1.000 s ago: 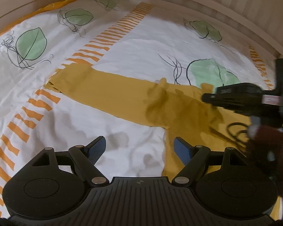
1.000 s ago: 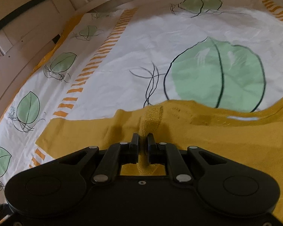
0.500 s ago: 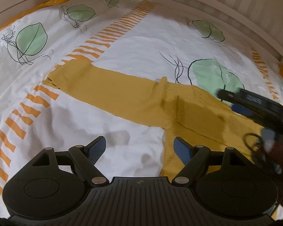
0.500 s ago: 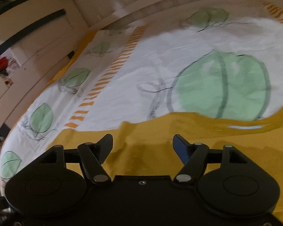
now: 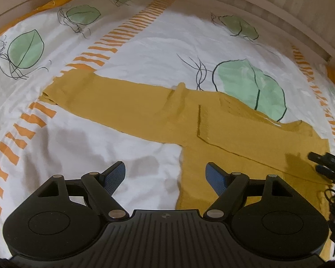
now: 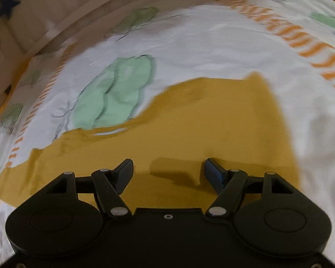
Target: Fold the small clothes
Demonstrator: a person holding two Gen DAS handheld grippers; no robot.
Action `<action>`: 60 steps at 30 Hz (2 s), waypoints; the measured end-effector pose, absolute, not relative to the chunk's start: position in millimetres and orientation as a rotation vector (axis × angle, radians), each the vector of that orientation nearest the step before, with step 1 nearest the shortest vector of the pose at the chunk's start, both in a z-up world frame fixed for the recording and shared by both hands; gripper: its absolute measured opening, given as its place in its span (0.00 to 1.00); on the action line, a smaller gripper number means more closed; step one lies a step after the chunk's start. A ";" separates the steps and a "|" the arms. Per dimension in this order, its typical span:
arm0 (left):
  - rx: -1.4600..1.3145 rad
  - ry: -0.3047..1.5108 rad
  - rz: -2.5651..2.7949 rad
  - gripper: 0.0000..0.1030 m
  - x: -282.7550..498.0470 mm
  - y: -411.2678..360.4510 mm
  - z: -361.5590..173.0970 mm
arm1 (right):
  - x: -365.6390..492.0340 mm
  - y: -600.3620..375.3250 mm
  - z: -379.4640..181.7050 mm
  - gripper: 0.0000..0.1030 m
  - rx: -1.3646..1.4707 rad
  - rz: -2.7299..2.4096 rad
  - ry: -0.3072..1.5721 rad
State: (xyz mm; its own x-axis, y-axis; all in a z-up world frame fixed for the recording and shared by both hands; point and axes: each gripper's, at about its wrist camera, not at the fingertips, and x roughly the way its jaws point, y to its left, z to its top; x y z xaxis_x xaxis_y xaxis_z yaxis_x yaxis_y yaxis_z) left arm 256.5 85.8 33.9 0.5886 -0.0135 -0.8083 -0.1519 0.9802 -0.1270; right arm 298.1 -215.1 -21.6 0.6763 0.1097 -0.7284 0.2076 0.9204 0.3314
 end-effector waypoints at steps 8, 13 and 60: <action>-0.204 0.916 0.099 0.76 259.7 85.0 28.1 | 269.0 -221.8 3.2 0.90 0.317 -0.103 0.783; -0.262 0.870 0.135 0.76 261.6 90.8 24.7 | 238.4 -192.2 28.9 0.94 0.203 -0.086 0.704; -0.638 0.727 0.360 0.76 346.5 304.9 -42.7 | 215.8 -113.8 53.2 1.00 0.390 0.259 0.654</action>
